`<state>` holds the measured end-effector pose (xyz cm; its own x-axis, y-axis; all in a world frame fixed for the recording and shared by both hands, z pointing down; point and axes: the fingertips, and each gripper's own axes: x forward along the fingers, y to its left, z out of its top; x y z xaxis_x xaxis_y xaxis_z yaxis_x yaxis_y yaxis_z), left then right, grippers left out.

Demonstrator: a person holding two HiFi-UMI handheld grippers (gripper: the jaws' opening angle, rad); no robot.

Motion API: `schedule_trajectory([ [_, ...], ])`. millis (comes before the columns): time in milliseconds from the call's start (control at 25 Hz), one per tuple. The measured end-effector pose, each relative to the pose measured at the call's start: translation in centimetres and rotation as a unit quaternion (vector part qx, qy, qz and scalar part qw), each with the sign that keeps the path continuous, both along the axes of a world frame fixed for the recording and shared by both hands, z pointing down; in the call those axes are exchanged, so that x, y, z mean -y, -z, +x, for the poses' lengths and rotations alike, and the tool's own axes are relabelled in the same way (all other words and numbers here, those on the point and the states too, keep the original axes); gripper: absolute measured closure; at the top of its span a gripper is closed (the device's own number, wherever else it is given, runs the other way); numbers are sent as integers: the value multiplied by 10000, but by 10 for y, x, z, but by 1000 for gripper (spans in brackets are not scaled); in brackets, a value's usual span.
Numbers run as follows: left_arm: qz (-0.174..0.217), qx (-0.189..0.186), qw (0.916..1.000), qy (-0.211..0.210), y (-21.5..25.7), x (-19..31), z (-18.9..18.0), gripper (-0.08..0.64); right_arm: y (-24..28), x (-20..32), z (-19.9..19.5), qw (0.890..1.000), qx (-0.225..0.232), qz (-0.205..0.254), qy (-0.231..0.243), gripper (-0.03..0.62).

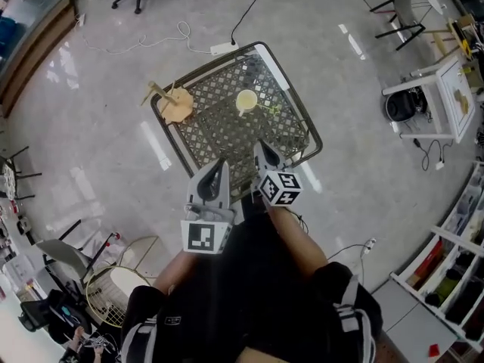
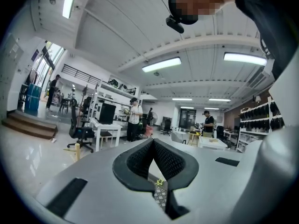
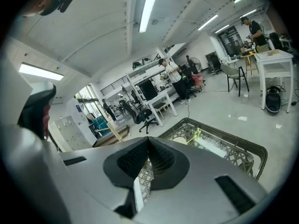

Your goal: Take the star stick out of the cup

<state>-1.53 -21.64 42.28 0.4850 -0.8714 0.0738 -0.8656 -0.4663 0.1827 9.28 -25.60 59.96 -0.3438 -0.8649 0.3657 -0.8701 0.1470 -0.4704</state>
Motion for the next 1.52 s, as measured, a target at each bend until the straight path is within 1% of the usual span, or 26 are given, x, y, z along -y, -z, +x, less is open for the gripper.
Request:
schedule_trajectory([
  [80, -37, 17, 10000, -5, -4, 11, 5, 545, -18, 16, 5, 9999, 64, -112, -115, 583],
  [200, -87, 22, 10000, -16, -9, 23, 12, 545, -51, 35, 16, 9975, 330, -390, -478, 581],
  [360, -151, 56, 9999, -46, -15, 35, 22, 545, -95, 59, 27, 9901, 737, -760, -926, 581],
  [520, -194, 69, 9998, -27, -16, 46, 27, 545, -129, 86, 35, 9830, 891, -969, -1277, 580],
  [640, -213, 72, 9997, -10, -17, 51, 27, 545, -152, 99, 41, 9758, 1009, -1153, -1562, 564],
  [720, -233, 73, 9997, -15, -20, 54, 28, 545, -168, 105, 47, 9691, 1085, -1310, -1789, 532],
  [840, -292, 80, 9995, -26, -25, 58, 25, 545, -184, 113, 51, 9609, 1179, -1480, -2023, 520],
  [1000, -341, 110, 9994, 13, -27, 65, 20, 545, -198, 123, 51, 9520, 1331, -1622, -2229, 511],
  [1120, -389, 130, 9992, 39, -29, 68, 21, 545, -206, 128, 58, 9469, 1417, -1640, -2377, 507],
  [1360, -500, 167, 9986, 90, -37, 73, 15, 545, -213, 139, 66, 9408, 1570, -1543, -2579, 491],
  [1520, -552, 187, 9982, 116, -40, 73, 12, 545, -212, 148, 68, 9402, 1629, -1489, -2595, 492],
])
